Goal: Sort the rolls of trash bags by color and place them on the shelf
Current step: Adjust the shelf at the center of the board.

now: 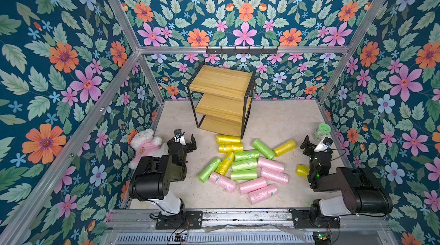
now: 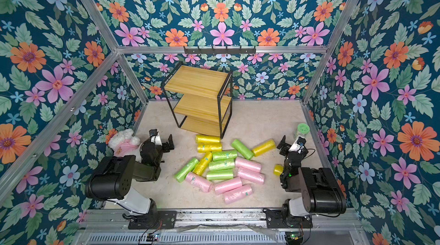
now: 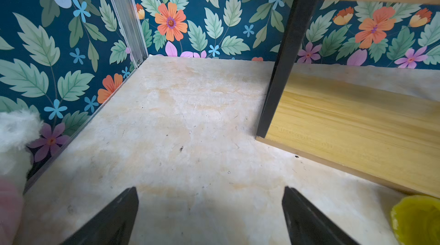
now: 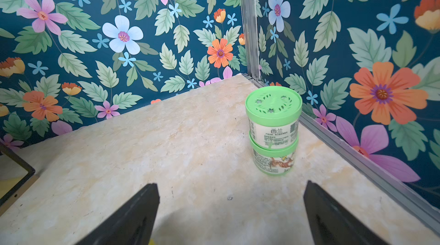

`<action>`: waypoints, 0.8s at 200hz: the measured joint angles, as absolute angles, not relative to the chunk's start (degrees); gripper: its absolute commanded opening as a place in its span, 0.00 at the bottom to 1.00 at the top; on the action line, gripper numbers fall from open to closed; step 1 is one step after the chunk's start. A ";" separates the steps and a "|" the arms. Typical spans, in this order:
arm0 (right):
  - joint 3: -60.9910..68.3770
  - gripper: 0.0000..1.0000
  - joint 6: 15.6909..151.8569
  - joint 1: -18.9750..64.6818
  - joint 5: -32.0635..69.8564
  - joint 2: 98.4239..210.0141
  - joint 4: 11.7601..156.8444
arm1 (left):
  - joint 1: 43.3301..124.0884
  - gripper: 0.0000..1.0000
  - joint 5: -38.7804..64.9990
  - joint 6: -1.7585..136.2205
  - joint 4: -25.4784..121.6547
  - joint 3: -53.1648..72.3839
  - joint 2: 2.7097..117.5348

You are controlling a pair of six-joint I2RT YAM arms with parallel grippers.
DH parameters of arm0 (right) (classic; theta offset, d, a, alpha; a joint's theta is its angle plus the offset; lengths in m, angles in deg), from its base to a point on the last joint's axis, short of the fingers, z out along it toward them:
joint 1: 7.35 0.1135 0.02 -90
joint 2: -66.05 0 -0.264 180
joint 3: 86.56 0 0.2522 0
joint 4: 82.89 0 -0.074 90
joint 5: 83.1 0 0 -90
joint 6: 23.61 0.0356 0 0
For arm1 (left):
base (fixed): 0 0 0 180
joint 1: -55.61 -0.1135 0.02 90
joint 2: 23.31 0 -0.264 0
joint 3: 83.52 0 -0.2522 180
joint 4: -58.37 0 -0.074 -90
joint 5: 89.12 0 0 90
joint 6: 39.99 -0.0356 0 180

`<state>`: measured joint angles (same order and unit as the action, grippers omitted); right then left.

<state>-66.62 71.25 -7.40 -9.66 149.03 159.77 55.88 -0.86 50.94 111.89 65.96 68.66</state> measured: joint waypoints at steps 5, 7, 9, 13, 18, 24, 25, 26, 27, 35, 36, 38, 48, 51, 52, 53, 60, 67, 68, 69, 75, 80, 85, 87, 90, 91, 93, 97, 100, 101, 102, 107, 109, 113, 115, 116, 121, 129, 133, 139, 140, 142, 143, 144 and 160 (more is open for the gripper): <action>-66.62 0.99 71.25 -7.40 -9.66 149.03 159.77 | 55.88 1.00 -0.86 50.94 111.89 65.96 68.66; -66.62 0.99 71.25 -7.40 -9.66 149.03 159.77 | 55.88 0.99 -0.86 50.94 111.89 65.96 68.66; -66.62 0.99 71.25 -7.40 -9.66 149.03 159.77 | 55.88 0.99 -0.86 50.94 111.89 65.96 68.66; -66.62 0.99 71.25 -7.40 -9.66 149.03 159.77 | 55.88 0.99 -0.86 50.94 111.89 65.96 68.66; -66.62 0.99 71.25 -7.40 -9.66 149.03 159.77 | 55.88 0.99 -0.86 50.94 111.89 65.96 68.66; -66.62 0.99 71.25 -7.40 -9.66 149.03 159.77 | 55.88 0.99 -0.86 50.94 111.89 65.96 68.66; -66.62 0.99 71.25 -7.40 -9.66 149.03 159.77 | 55.88 0.99 -0.86 50.94 111.89 65.96 68.66; -66.62 0.99 71.25 -7.40 -9.66 149.03 159.77 | 55.88 0.99 -0.86 50.94 111.89 65.96 68.66; -66.62 0.99 71.25 -7.40 -9.66 149.03 159.77 | 55.88 0.99 -0.86 50.94 111.89 65.96 68.66; -66.62 0.99 71.25 -7.40 -9.66 149.03 159.77 | 55.88 0.99 -0.86 50.94 111.89 65.96 68.66; -66.62 0.99 71.25 -7.40 -9.66 149.03 159.77 | 55.88 0.99 -0.86 50.94 111.89 65.96 68.66; -66.62 0.99 71.25 -7.40 -9.66 149.03 159.77 | 55.88 0.99 -0.86 50.94 111.89 65.96 68.66; -66.62 0.99 71.25 -7.40 -9.66 149.03 159.77 | 55.88 0.99 -0.86 50.94 111.89 65.96 68.66; -66.62 0.99 71.25 -7.40 -9.66 149.03 159.77 | 55.88 0.99 -0.86 50.94 111.89 65.96 68.66; -66.62 0.99 71.25 -7.40 -9.66 149.03 159.77 | 55.88 0.99 -0.86 50.94 111.89 65.96 68.66; -66.62 0.99 71.25 -7.40 -9.66 149.03 159.77 | 55.88 0.99 -0.86 50.94 111.89 65.96 68.66; -66.62 0.99 71.25 -7.40 -9.66 149.03 159.77 | 55.88 0.99 -0.86 50.94 111.89 65.96 68.66; -66.62 0.99 71.25 -7.40 -9.66 149.03 159.77 | 55.88 0.99 -0.86 50.94 111.89 65.96 68.66; -66.62 0.99 71.25 -7.40 -9.66 149.03 159.77 | 55.88 0.99 -0.86 50.94 111.89 65.96 68.66; -66.62 0.99 71.25 -7.40 -9.66 149.03 159.77 | 55.88 0.99 -0.86 50.94 111.89 65.96 68.66; -66.62 0.99 71.25 -7.40 -9.66 149.03 159.77 | 55.88 0.99 -0.84 50.94 111.89 65.96 68.66; -66.62 0.99 71.25 -7.40 -9.66 149.03 159.77 | 55.88 0.99 -0.84 50.94 111.89 65.96 68.66; -66.62 0.99 71.25 -7.40 -9.66 149.03 159.77 | 55.88 0.99 -0.84 50.94 111.89 65.96 68.66; -66.62 0.99 71.25 -7.40 -9.66 149.03 159.77 | 55.88 0.99 -0.84 50.94 111.89 65.96 68.66; -66.62 0.99 71.25 -7.40 -9.66 149.03 159.77 | 55.88 0.99 -0.84 50.94 111.89 65.96 68.66; -66.62 0.99 71.25 -7.40 -9.66 149.03 159.77 | 55.88 0.99 -0.84 50.94 111.89 65.96 68.66; -66.62 0.99 71.25 -7.40 -9.66 149.03 159.77 | 55.88 0.99 -0.84 50.94 111.89 65.96 68.66; -66.62 0.99 71.25 -7.40 -9.66 149.03 159.77 | 55.88 0.99 -0.84 50.94 111.89 65.96 68.66; -66.62 0.99 71.25 -7.40 -9.66 149.03 159.77 | 55.88 1.00 -0.84 50.94 111.89 65.96 68.66; -66.62 0.99 71.25 -7.40 -9.66 149.03 159.77 | 55.88 1.00 -0.84 50.94 111.89 65.96 68.66; -66.62 0.99 71.25 -7.40 -9.66 149.03 159.77 | 55.88 1.00 -0.84 50.94 111.89 65.96 68.66; -66.62 0.99 71.25 -7.40 -9.66 149.03 159.77 | 55.88 0.99 -0.84 50.94 111.89 65.96 68.66; -66.62 0.99 71.25 -7.40 -9.66 149.03 159.77 | 55.88 0.99 -0.84 50.94 111.89 65.96 68.66; -66.62 0.99 71.25 -7.40 -9.66 149.03 159.77 | 55.88 0.99 -0.84 50.94 111.89 65.96 68.66; -66.62 0.99 71.25 -7.40 -9.66 149.03 159.77 | 55.88 0.99 -0.84 50.94 111.89 65.96 68.66; -66.62 0.99 71.25 -7.40 -9.66 149.03 159.77 | 55.88 0.99 -0.84 50.94 111.89 65.96 68.66; -66.62 0.99 71.25 -7.36 -9.66 149.03 159.77 | 55.88 0.99 -0.84 50.94 111.89 65.96 68.66; -66.62 0.99 71.25 -7.36 -9.66 149.03 159.80 | 55.88 0.99 -0.84 50.94 111.89 65.96 68.66; -66.64 0.99 71.25 -7.34 -9.66 148.97 159.80 | 55.88 0.99 -0.84 50.94 111.89 65.96 68.66; -66.73 0.99 71.25 -7.18 -9.70 148.64 159.77 | 55.88 0.99 -0.84 50.94 111.91 65.96 68.66; -66.78 0.99 71.27 -7.14 -9.72 148.44 159.77 | 55.88 0.99 -0.86 50.94 111.91 65.96 68.63; -66.84 0.99 71.25 -7.08 -9.72 148.14 159.69 | 55.88 0.99 -0.86 50.94 111.89 65.96 68.55; -66.86 0.99 71.25 -7.05 -9.70 147.99 159.62 | 55.88 0.99 -0.86 50.94 111.87 65.96 68.52; -66.86 0.99 71.25 -7.03 -9.70 147.83 159.56 | 55.88 1.00 -0.88 50.94 111.85 65.96 68.50; -66.95 0.99 71.08 -6.49 -9.81 143.15 158.03 | 55.88 0.99 -1.47 50.96 110.34 66.07 65.42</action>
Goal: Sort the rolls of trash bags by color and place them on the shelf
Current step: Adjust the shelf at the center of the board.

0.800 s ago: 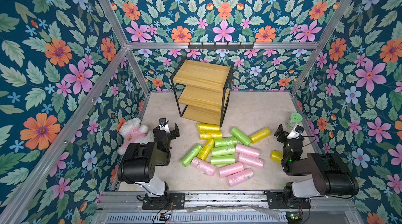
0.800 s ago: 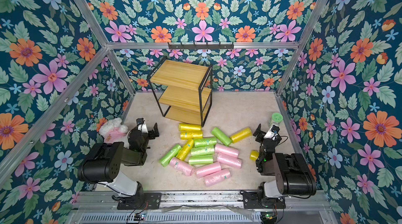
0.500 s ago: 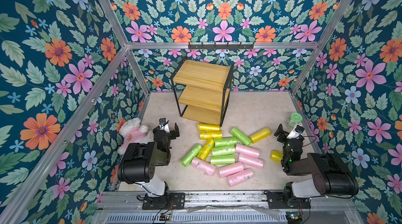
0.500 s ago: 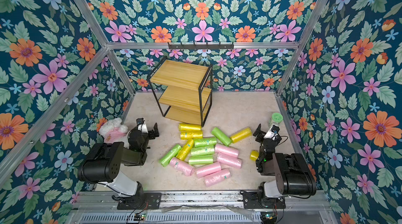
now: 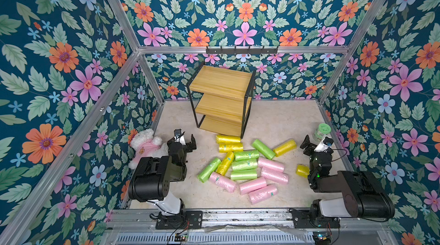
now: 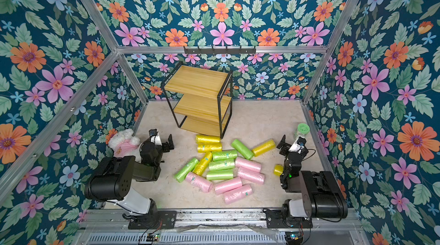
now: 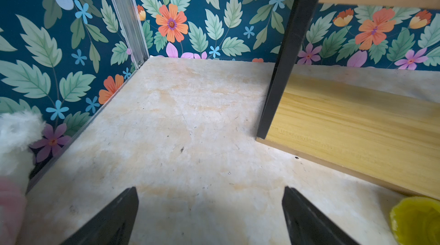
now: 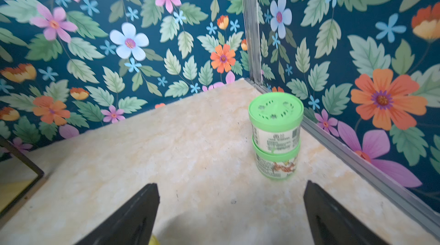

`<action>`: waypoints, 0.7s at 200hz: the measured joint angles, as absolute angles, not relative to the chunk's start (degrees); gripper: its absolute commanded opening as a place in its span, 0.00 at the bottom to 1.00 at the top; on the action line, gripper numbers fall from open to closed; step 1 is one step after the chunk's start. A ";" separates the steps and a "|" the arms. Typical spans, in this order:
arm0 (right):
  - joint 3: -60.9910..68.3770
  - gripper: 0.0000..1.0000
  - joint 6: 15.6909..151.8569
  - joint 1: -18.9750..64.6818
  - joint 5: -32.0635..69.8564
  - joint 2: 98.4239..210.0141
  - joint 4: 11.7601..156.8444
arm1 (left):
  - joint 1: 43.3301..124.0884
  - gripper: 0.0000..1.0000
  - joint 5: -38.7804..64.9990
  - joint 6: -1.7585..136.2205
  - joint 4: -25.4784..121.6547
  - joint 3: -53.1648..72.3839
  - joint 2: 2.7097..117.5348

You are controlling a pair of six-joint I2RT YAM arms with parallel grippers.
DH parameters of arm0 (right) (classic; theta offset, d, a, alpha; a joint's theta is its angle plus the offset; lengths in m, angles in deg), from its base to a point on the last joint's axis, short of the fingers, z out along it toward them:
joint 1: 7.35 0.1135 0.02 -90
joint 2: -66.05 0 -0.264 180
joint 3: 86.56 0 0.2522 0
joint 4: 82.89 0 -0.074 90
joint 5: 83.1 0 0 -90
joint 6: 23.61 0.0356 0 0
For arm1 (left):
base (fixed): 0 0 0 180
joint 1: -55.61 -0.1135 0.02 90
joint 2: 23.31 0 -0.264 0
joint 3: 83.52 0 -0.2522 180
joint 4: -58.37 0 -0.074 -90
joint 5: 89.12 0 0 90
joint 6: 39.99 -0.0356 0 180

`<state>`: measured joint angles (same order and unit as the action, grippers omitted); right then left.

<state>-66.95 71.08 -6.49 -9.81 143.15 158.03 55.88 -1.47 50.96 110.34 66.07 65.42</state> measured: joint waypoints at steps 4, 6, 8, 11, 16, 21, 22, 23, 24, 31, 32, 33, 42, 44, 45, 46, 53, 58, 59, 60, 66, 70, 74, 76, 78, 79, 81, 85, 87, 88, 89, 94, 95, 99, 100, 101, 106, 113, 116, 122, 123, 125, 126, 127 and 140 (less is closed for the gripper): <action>-66.97 0.99 70.99 -6.31 -9.99 141.82 157.68 | 55.88 0.99 -1.75 50.98 109.62 66.05 64.02; -66.97 0.99 70.97 -6.24 -10.05 141.25 157.44 | 55.88 0.99 -1.91 50.98 109.29 66.00 63.43; -66.97 0.99 70.92 -6.11 -10.18 140.51 157.19 | 55.88 1.00 -2.13 51.01 108.68 65.92 62.43; -66.97 0.99 70.75 -5.83 -10.56 139.18 156.56 | 55.88 1.00 -2.32 51.01 107.94 65.76 61.44; -66.97 0.99 70.51 -5.26 -11.23 137.28 155.73 | 55.88 0.99 -2.80 51.25 106.41 65.33 59.32; -66.93 0.99 70.01 -4.47 -11.93 135.05 154.68 | 55.88 0.99 -3.55 51.66 104.51 64.61 57.01; -66.91 0.99 69.96 -4.32 -11.98 134.63 154.48 | 55.88 0.99 -3.68 51.77 104.24 64.50 56.68; -66.89 0.99 69.90 -4.19 -12.04 134.24 154.29 | 55.88 0.99 -3.81 51.90 103.96 64.39 56.35; -66.84 0.99 69.83 -4.06 -12.09 133.87 154.07 | 55.88 0.99 -3.90 52.03 103.65 64.30 56.07; -66.08 0.99 69.85 -3.21 -12.50 130.83 151.60 | 55.88 0.98 -4.88 53.45 101.60 63.45 53.42; -65.92 0.99 69.85 -3.10 -12.48 130.43 151.25 | 55.88 0.98 -5.12 53.76 101.12 63.27 52.85; -65.77 0.99 69.85 -3.01 -12.48 130.11 150.94 | 55.88 0.98 -5.21 53.96 100.88 63.16 52.55; -63.69 0.99 70.64 -2.59 -12.28 126.43 146.77 | 55.88 0.96 -5.53 55.88 98.23 62.22 49.68; -63.15 0.99 70.99 -2.57 -12.19 125.71 145.74 | 55.86 0.95 -5.51 56.21 97.84 62.07 49.27; -62.89 0.99 71.14 -2.57 -12.15 125.39 145.22 | 55.86 0.95 -5.47 56.47 97.45 61.90 48.88; -62.60 0.99 71.32 -2.57 -12.09 125.06 144.71 | 55.86 0.95 -5.47 56.62 97.23 61.81 48.68; -60.15 0.99 72.35 -2.42 -11.23 122.54 141.04 | 55.82 0.91 -5.19 58.07 95.22 60.87 47.11; -58.51 0.99 73.00 -2.11 -10.49 121.06 138.77 | 55.80 0.90 -4.68 59.29 93.66 60.04 46.25; -58.21 0.99 73.09 -2.05 -10.31 120.82 138.38 | 55.80 0.90 -4.55 59.46 93.42 59.91 46.12; -57.92 0.99 73.13 -1.96 -10.10 120.58 138.03 | 55.77 0.90 -4.42 59.62 93.25 59.78 46.01; -56.04 0.99 73.37 -1.28 -8.33 118.89 135.58 | 55.77 0.89 -3.24 60.97 91.50 58.35 45.18; -55.04 0.99 73.66 -0.82 -7.30 118.04 134.31 | 55.77 0.88 -2.65 61.76 90.67 57.50 44.85; -53.81 0.99 74.18 -0.19 -6.03 117.12 132.58 | 55.77 0.88 -1.78 62.59 89.64 56.41 44.48; -53.29 0.99 74.36 0.12 -5.51 116.84 131.95 | 55.80 0.88 -1.25 63.27 89.05 55.67 44.31; -52.77 0.99 74.42 0.40 -5.00 116.58 131.16 | 55.80 0.88 -0.79 63.64 88.59 55.16 44.22; -52.48 0.99 74.42 0.53 -4.70 116.47 130.84 | 55.80 0.88 -0.60 63.77 88.37 54.92 44.18; -51.65 0.99 74.44 0.92 -4.15 116.23 130.00 | 55.80 0.88 -0.03 64.16 87.85 54.00 44.02; -50.34 0.99 74.44 1.54 -3.23 116.07 128.34 | 55.80 0.88 0.87 64.88 87.06 52.87 43.91; -49.33 0.99 74.47 1.93 -2.56 116.05 127.34 | 55.82 0.88 1.39 65.21 86.69 52.04 43.87; -48.94 0.99 74.49 2.10 -2.29 116.07 127.03 | 55.84 0.88 1.55 65.30 86.56 51.71 43.85; -48.55 0.99 74.49 2.26 -2.03 116.14 126.68 | 55.84 0.88 1.94 65.56 86.17 51.05 43.85; -46.51 0.99 74.51 3.07 -0.81 116.47 124.82 | 55.84 0.88 3.05 66.33 84.72 49.00 43.85; -45.57 0.99 74.57 3.50 -0.33 116.73 124.04 | 55.84 0.88 3.25 66.44 84.53 48.61 43.87; -43.76 0.99 74.71 4.25 0.50 117.19 122.53 | 55.84 0.88 4.30 66.70 83.19 46.70 43.98; -43.30 0.99 74.75 4.44 0.77 117.30 122.27 | 55.84 0.88 4.48 66.74 83.00 46.33 43.98; -42.84 0.99 74.82 4.66 1.03 117.47 122.05 | 55.84 0.88 4.85 66.76 82.69 45.52 44.09; -40.68 0.99 74.88 5.71 2.12 118.28 120.43 | 55.84 0.88 5.90 66.83 81.56 43.58 44.37; -37.05 0.99 74.84 7.68 3.48 119.86 118.05 | 55.84 0.88 7.71 67.03 79.06 39.27 45.23; -35.65 0.99 74.84 8.53 4.00 120.62 117.33 | 55.84 0.88 8.34 67.03 78.17 37.48 45.77; -32.70 0.99 74.62 10.37 5.09 122.39 115.71 | 55.84 0.88 9.83 66.94 76.09 33.33 47.19; -32.29 0.99 74.57 10.63 5.29 122.65 115.43 | 55.84 0.88 9.98 66.94 75.81 32.80 47.41; -31.52 0.99 74.47 11.11 5.58 123.13 114.84 | 55.84 0.88 10.16 66.90 75.24 31.82 47.78; -31.15 0.99 74.40 11.33 5.66 123.35 114.62 | 55.84 0.88 10.38 66.83 74.98 31.38 47.94; -30.41 0.99 74.31 11.74 5.95 123.83 114.27 | 55.84 0.87 10.53 66.76 74.60 30.55 48.26; -25.71 0.99 74.05 14.56 8.48 127.46 111.62 | 55.84 0.86 13.26 65.98 69.69 22.82 51.80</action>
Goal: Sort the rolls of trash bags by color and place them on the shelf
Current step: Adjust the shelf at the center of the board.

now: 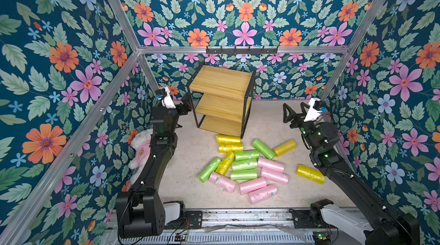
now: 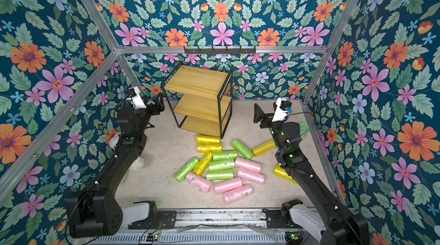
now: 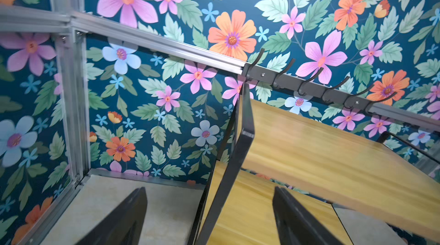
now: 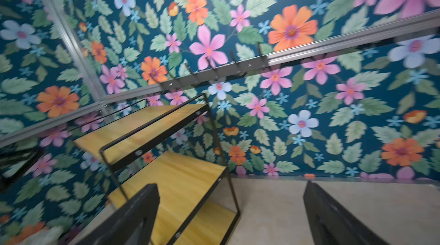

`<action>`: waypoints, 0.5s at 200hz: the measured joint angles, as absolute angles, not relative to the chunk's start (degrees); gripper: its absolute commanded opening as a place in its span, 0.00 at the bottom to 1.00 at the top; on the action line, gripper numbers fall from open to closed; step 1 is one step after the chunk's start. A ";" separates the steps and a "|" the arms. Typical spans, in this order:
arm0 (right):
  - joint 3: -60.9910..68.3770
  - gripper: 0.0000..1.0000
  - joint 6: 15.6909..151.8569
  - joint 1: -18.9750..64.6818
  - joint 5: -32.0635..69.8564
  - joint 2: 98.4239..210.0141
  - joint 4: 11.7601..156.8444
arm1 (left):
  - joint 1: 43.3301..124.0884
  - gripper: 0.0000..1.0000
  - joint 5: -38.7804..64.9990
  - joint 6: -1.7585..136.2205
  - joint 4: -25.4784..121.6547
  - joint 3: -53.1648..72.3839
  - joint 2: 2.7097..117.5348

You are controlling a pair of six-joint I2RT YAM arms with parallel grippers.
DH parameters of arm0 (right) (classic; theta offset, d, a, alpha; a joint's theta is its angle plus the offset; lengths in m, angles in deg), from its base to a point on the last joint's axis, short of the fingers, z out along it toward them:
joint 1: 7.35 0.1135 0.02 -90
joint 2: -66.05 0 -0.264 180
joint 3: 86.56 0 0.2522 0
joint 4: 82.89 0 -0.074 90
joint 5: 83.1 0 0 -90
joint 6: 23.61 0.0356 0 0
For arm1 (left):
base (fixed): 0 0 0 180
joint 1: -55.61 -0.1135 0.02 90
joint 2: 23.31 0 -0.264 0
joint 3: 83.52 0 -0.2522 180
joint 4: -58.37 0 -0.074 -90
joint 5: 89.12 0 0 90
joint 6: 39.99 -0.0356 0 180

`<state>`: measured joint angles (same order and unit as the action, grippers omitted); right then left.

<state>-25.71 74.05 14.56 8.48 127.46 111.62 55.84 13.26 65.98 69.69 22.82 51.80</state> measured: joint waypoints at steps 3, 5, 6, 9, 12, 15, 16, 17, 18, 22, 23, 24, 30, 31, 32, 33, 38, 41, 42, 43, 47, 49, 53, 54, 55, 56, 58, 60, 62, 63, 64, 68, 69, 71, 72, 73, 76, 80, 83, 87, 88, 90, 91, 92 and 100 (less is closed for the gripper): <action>-24.88 0.99 73.96 14.98 8.94 128.20 111.23 | 55.84 0.86 13.79 65.76 68.86 21.29 52.63; -24.33 0.99 73.96 15.20 9.23 128.66 110.92 | 55.84 0.85 14.18 65.45 67.87 20.00 53.36; -24.07 0.99 73.94 15.31 9.38 128.88 110.79 | 55.84 0.85 14.31 65.37 67.61 19.56 53.57; -23.30 0.99 73.88 15.59 9.82 129.63 110.51 | 55.84 0.85 14.68 64.93 66.56 17.79 54.60; -22.43 0.99 73.83 15.87 10.27 130.50 110.07 | 55.84 0.84 14.97 64.64 65.34 16.43 55.35; -21.82 0.99 73.83 16.03 10.49 131.16 109.83 | 55.84 0.83 15.54 64.53 64.05 14.58 56.44; -21.60 0.99 73.83 16.09 10.58 131.37 109.74 | 55.84 0.83 15.69 64.49 63.72 14.14 56.70; -21.20 0.99 73.83 16.20 10.71 131.79 109.57 | 55.84 0.82 15.82 64.40 63.35 13.72 56.92; -21.01 0.99 73.83 16.25 10.80 131.96 109.48 | 55.84 0.82 15.95 64.36 63.04 13.33 57.12; -20.29 0.99 73.85 16.42 11.24 132.73 109.26 | 55.84 0.81 16.32 63.99 61.75 11.21 58.36; -20.09 0.99 73.85 16.46 11.35 132.93 109.20 | 55.84 0.80 16.43 63.84 61.38 10.79 58.60; -19.76 0.99 73.83 16.57 11.54 133.32 109.02 | 55.84 0.80 16.52 63.68 60.99 10.36 58.86; -18.84 0.99 73.85 16.81 12.22 134.37 108.63 | 55.84 0.78 17.41 62.98 58.85 7.49 60.48; -18.69 0.99 73.85 16.86 12.35 134.54 108.54 | 55.84 0.78 17.46 62.96 58.45 7.12 60.68; -18.43 0.99 73.85 16.92 12.59 134.85 108.39 | 55.84 0.78 17.48 62.83 57.73 6.33 61.12; -18.30 0.99 73.85 16.95 12.70 134.98 108.32 | 55.84 0.77 17.55 62.76 57.49 5.99 61.29; -17.64 0.99 73.85 17.16 13.20 135.72 108.02 | 55.88 0.75 17.74 62.17 56.03 3.95 62.45; -17.12 0.99 73.88 17.34 13.66 136.29 107.86 | 55.93 0.74 17.96 61.69 55.13 2.66 63.15; -17.01 0.99 73.88 17.38 13.79 136.44 107.82 | 55.93 0.73 18.01 61.61 54.89 2.34 63.34; -16.88 0.99 73.88 17.43 13.95 136.60 107.78 | 55.95 0.73 18.03 61.54 54.61 2.03 63.50; -16.40 0.99 73.88 17.60 14.47 137.12 107.60 | 56.01 0.72 18.31 61.28 53.40 0.50 64.31; -16.18 0.99 73.90 17.69 14.60 137.41 107.56 | 55.99 0.71 18.42 61.02 52.81 -0.33 64.77; -15.74 0.99 73.94 17.91 15.26 138.02 107.49 | 56.01 0.69 18.75 60.40 51.72 -1.75 65.51; -15.65 0.99 73.96 17.95 15.37 138.15 107.49 | 56.01 0.68 18.77 60.27 51.55 -2.04 65.66; -15.57 0.99 73.98 17.97 15.52 138.28 107.49 | 56.01 0.68 18.75 60.16 51.35 -2.32 65.84; -15.50 0.99 74.03 18.04 15.65 138.41 107.47 | 56.01 0.67 18.73 60.05 51.15 -2.58 65.97; -15.35 0.99 74.07 18.10 15.89 138.63 107.45 | 56.06 0.66 18.75 59.92 50.56 -3.37 66.36; -15.19 0.99 74.07 18.17 16.00 138.83 107.45 | 56.08 0.65 18.77 59.81 50.30 -3.83 66.62; -14.97 0.99 74.07 18.28 16.33 139.22 107.45 | 56.12 0.64 18.81 59.53 49.88 -4.51 67.04; -14.89 0.99 74.07 18.32 16.42 139.33 107.45 | 56.12 0.63 18.81 59.42 49.67 -4.72 67.17; -14.82 0.99 74.07 18.37 16.48 139.44 107.45 | 56.12 0.62 18.84 59.35 49.43 -4.97 67.28; -14.56 0.99 74.07 18.50 16.79 139.90 107.49 | 56.19 0.60 18.97 58.79 48.66 -6.06 67.89; -14.43 0.99 74.09 18.61 17.01 140.14 107.51 | 56.21 0.60 18.97 58.70 48.49 -6.28 68.02; -14.30 0.99 74.14 18.67 17.16 140.38 107.54 | 56.26 0.59 19.01 58.57 48.11 -6.71 68.28; -14.23 0.99 74.14 18.72 17.22 140.47 107.54 | 56.28 0.58 19.03 58.55 47.94 -6.93 68.39; -14.19 0.99 74.18 18.74 17.29 140.58 107.54 | 56.32 0.58 19.12 58.46 47.66 -7.35 68.63; -14.01 0.99 74.27 18.85 17.47 140.95 107.56 | 56.36 0.57 19.21 58.33 47.35 -7.89 69.01; -13.77 0.99 74.27 19.07 17.71 141.47 107.56 | 56.39 0.56 19.43 57.98 46.67 -8.77 69.53; -13.64 0.99 74.29 19.20 17.95 141.80 107.56 | 56.45 0.55 19.60 57.48 46.17 -9.45 70.01; -13.47 0.99 74.29 19.39 18.25 142.35 107.54 | 56.50 0.54 19.86 57.06 45.54 -10.23 70.51; -13.42 0.99 74.31 19.44 18.34 142.46 107.54 | 56.52 0.53 19.91 57.02 45.43 -10.39 70.62; -13.36 0.99 74.33 19.52 18.54 142.67 107.54 | 56.58 0.53 20.06 57.06 45.01 -10.82 70.93; -13.31 0.99 74.36 19.55 18.65 142.78 107.54 | 56.58 0.53 20.13 57.06 44.88 -10.98 71.04; -13.27 0.99 74.38 19.59 18.73 142.89 107.54 | 56.60 0.53 20.19 57.04 44.77 -11.11 71.13; -12.92 0.99 74.49 19.92 19.10 143.79 107.69 | 56.78 0.52 20.39 56.54 43.50 -12.31 71.96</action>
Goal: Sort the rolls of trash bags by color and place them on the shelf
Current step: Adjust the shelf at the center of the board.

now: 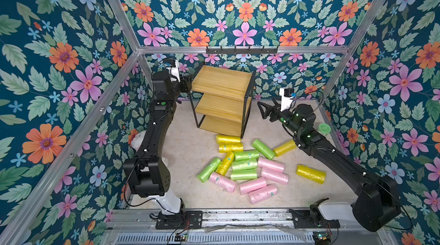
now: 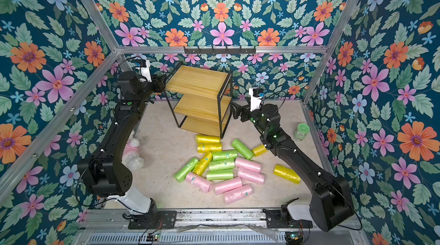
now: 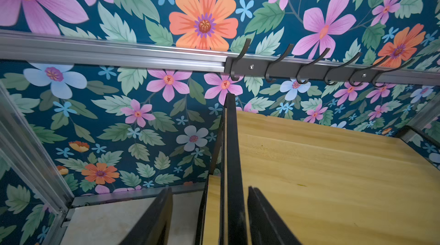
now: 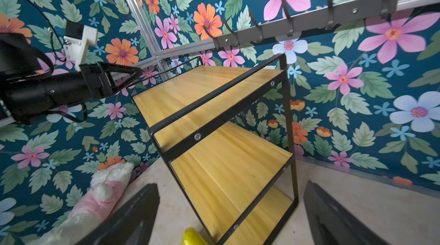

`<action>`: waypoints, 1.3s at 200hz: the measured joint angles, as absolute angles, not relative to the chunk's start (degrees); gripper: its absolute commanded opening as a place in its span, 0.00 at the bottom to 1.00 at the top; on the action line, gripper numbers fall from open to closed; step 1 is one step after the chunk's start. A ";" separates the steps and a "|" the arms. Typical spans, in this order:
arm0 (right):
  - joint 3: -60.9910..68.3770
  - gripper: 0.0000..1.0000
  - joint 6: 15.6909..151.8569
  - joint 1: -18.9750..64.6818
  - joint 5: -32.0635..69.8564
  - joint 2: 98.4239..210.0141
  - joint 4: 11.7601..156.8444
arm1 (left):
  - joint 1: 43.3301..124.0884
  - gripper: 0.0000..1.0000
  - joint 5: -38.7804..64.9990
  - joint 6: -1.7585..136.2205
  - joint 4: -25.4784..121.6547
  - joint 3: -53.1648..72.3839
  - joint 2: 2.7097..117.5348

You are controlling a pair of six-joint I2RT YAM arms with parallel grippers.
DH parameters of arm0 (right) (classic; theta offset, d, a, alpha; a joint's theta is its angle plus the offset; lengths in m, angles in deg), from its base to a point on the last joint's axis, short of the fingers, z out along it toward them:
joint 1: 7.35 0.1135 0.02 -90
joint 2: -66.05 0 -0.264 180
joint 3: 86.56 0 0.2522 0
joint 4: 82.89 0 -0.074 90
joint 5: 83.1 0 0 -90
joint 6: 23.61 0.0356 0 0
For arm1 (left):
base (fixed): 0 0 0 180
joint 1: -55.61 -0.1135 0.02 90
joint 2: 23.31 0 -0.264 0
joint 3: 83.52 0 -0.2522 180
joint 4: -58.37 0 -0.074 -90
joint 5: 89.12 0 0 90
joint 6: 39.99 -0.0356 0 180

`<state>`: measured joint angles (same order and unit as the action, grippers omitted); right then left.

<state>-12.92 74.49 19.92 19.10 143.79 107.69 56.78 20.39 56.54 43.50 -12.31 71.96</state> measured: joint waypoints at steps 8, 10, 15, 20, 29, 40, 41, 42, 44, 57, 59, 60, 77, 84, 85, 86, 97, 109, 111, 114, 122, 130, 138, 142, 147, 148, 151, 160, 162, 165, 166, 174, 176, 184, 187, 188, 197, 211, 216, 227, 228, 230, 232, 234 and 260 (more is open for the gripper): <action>-12.68 0.98 74.86 20.22 19.78 144.66 108.15 | 56.85 0.51 20.50 55.79 42.69 -13.10 72.55; -12.61 0.98 74.97 20.29 20.02 144.86 108.26 | 56.91 0.50 20.54 55.68 42.43 -13.29 72.72; -12.42 0.97 75.41 20.44 20.48 145.45 108.72 | 57.04 0.48 20.63 55.68 42.02 -13.58 72.94; -12.16 0.96 75.58 20.62 20.90 146.11 109.00 | 57.15 0.47 20.74 55.62 41.58 -13.86 73.20; -11.52 0.95 75.78 20.90 21.90 147.29 109.72 | 57.19 0.43 21.07 55.35 40.88 -14.30 73.57; -10.84 0.93 75.93 21.27 22.89 148.68 110.75 | 57.24 0.35 21.31 54.98 40.20 -14.82 73.95; -10.78 0.93 75.95 21.29 22.97 148.77 110.86 | 57.24 0.34 21.31 54.98 40.20 -14.87 73.97; -10.76 0.92 75.97 21.34 23.08 148.88 110.95 | 57.24 0.33 21.31 54.96 40.20 -14.89 73.99; -10.67 0.92 75.95 21.40 23.30 149.10 111.12 | 57.26 0.32 21.31 54.98 40.14 -15.00 74.10; -10.54 0.89 75.97 21.82 24.31 150.43 112.52 | 57.44 0.28 21.68 54.42 39.83 -15.63 74.56; -10.56 0.88 75.97 21.86 24.53 150.61 112.72 | 57.48 0.27 21.66 54.39 39.83 -15.70 74.60; -10.56 0.88 75.97 21.86 24.61 150.67 112.80 | 57.50 0.27 21.63 54.39 39.81 -15.76 74.64; -10.56 0.80 75.97 21.91 25.99 152.42 114.60 | 57.76 0.22 21.59 54.39 39.48 -16.31 75.02; -10.49 0.77 76.00 21.91 26.40 153.32 115.62 | 57.81 0.20 21.48 54.39 39.31 -16.37 75.04; -10.47 0.76 76.00 21.91 26.43 153.45 115.75 | 57.81 0.20 21.48 54.39 39.28 -16.37 75.04; -10.47 0.76 76.00 21.91 26.43 153.56 115.86 | 57.81 0.20 21.48 54.39 39.26 -16.37 75.04; -9.86 0.72 76.41 21.88 26.97 155.24 116.65 | 57.81 0.16 21.04 54.46 39.07 -16.31 74.97; -8.85 0.69 76.94 21.86 28.28 157.36 117.72 | 57.83 0.15 20.50 54.61 39.13 -15.78 74.56; -8.77 0.69 77.04 21.84 28.55 157.60 117.92 | 57.83 0.14 20.21 54.35 39.20 -15.61 74.40; -8.55 0.68 77.09 21.80 28.74 157.93 118.22 | 57.83 0.14 20.13 54.37 39.31 -15.41 74.27; -7.74 0.67 76.98 21.73 28.59 158.87 118.79 | 57.74 0.13 19.23 55.25 39.44 -14.76 73.73; -6.93 0.65 77.04 21.73 28.15 159.92 119.21 | 57.74 0.12 18.01 55.49 39.39 -14.25 73.16; -5.77 0.63 77.04 21.60 28.44 161.34 119.69 | 57.74 0.12 16.58 55.53 39.17 -13.77 72.61; -5.01 0.62 77.04 21.51 28.96 162.15 120.08 | 57.74 0.11 15.80 55.53 39.04 -13.60 72.37; -4.27 0.62 77.09 21.45 29.14 162.91 120.34 | 57.74 0.11 15.21 55.68 38.93 -13.40 72.15; -4.13 0.61 77.09 21.43 29.16 163.07 120.39 | 57.74 0.11 15.05 55.68 38.91 -13.38 72.11; -3.50 0.61 77.15 21.40 29.29 163.66 120.39 | 57.70 0.11 14.64 55.70 38.83 -13.27 72.00; -2.04 0.61 77.20 21.40 29.27 164.97 120.34 | 57.63 0.11 13.31 55.81 38.63 -12.99 71.65; -1.75 0.61 77.20 21.40 29.27 165.23 120.34 | 57.65 0.11 13.00 55.86 38.63 -12.90 71.58; -1.14 0.60 77.22 21.38 29.29 165.78 120.34 | 57.65 0.11 12.48 55.86 38.65 -12.72 71.48; -1.01 0.60 77.22 21.38 29.29 165.91 120.34 | 57.65 0.11 12.43 55.86 38.65 -12.68 71.45; 0.32 0.59 77.24 21.23 29.55 167.02 120.30 | 57.68 0.11 11.40 55.88 38.85 -12.33 71.26; 0.70 0.59 77.24 21.21 29.62 167.33 120.30 | 57.68 0.11 11.23 55.88 38.93 -12.24 71.24; 2.31 0.59 77.28 20.99 30.34 168.62 120.15 | 57.63 0.12 10.53 55.95 39.20 -12.13 71.24; 2.82 0.59 77.33 20.90 30.49 169.03 120.06 | 57.63 0.12 10.33 55.99 39.31 -12.13 71.26; 3.12 0.59 77.42 20.86 30.54 169.27 120.02 | 57.63 0.12 10.22 55.99 39.33 -12.13 71.28; 4.32 0.59 78.07 20.64 30.56 170.30 119.82 | 57.65 0.12 9.66 56.10 39.44 -12.37 71.63; 4.91 0.59 78.42 20.38 30.51 170.83 119.08 | 57.65 0.14 9.66 56.10 39.52 -13.29 72.50; 4.85 0.60 78.60 20.27 30.58 170.83 118.64 | 57.65 0.17 9.81 56.08 39.52 -13.64 72.81; 4.15 0.61 78.75 20.09 30.51 170.41 118.33 | 57.65 0.23 9.83 56.08 39.48 -14.41 73.46; 3.98 0.61 78.77 20.03 30.54 170.26 118.16 | 57.65 0.24 9.83 56.08 39.46 -14.56 73.57; 3.76 0.62 78.75 20.01 30.51 170.08 117.98 | 57.65 0.25 9.83 56.05 39.44 -14.69 73.66; 3.54 0.62 78.75 19.96 30.51 169.86 117.81 | 57.65 0.26 9.83 56.05 39.39 -14.84 73.77; 3.32 0.63 78.77 19.92 30.54 169.69 117.63 | 57.65 0.28 9.81 56.05 39.37 -15.02 73.90; -1.34 0.71 78.71 19.26 28.79 164.38 114.75 | 57.70 0.56 9.79 55.95 36.99 -17.25 75.52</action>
<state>-1.34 78.71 19.26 28.79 164.38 114.75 57.70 9.79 55.95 36.99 -17.25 75.52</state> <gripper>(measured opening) 0.680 0.480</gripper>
